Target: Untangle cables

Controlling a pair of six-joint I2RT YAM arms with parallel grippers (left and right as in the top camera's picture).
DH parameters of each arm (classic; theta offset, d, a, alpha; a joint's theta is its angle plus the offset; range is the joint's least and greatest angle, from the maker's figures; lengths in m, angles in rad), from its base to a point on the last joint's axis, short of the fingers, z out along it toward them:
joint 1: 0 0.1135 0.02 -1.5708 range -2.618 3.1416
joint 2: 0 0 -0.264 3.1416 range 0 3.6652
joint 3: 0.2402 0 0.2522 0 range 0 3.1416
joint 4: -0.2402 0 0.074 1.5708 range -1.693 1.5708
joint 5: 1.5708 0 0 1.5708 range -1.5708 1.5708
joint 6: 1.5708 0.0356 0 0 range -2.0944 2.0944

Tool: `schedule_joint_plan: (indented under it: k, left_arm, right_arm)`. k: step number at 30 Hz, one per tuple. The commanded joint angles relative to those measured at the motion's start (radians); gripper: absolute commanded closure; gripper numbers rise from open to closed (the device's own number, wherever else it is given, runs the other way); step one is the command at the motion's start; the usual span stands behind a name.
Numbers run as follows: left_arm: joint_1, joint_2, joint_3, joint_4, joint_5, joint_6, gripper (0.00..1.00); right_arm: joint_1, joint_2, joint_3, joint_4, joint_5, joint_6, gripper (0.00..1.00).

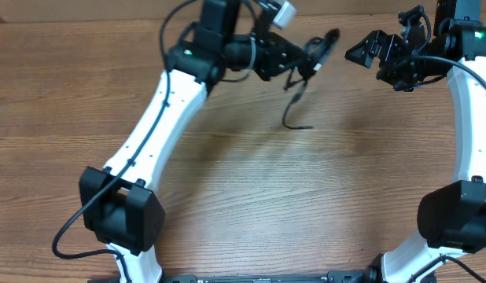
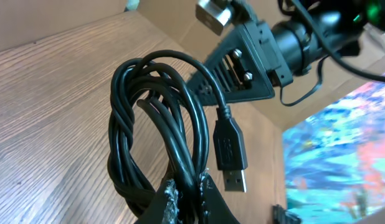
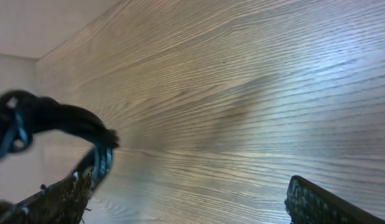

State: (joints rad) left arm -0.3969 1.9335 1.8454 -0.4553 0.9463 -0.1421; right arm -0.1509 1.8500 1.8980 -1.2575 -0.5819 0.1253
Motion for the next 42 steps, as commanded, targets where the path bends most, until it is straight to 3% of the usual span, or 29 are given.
schedule_joint_plan:
  k: [1, 10, 15, 25, 35, 42]
  left_arm:
    - [0.071, -0.024, -0.003, 0.008, 0.195, -0.024, 0.96]
    - [0.148, -0.024, -0.004, 0.007, 0.433, -0.03, 0.96]
    - [0.149, -0.024, -0.004, 0.007, 0.434, -0.018, 0.96]
    - [0.149, -0.024, -0.004, 0.008, 0.4, -0.015, 0.96]
    - [0.148, -0.024, -0.005, 0.005, 0.276, -0.015, 0.96]
    - [0.147, -0.024, -0.005, 0.003, 0.255, -0.015, 0.96]
  right_arm:
    - [-0.003, -0.037, 0.027, 0.003, -0.117, -0.053, 0.0]
    - [-0.003, -0.037, 0.027, 0.016, -0.435, -0.154, 0.0]
    - [0.008, -0.037, 0.027, 0.033, -0.645, -0.161, 0.0]
    - [0.045, -0.037, 0.027, 0.078, -0.809, -0.148, 0.0]
    - [0.052, -0.037, 0.027, 0.098, -0.811, 0.081, 0.0]
    - [0.143, -0.037, 0.027, 0.332, -0.783, 0.324, 0.09]
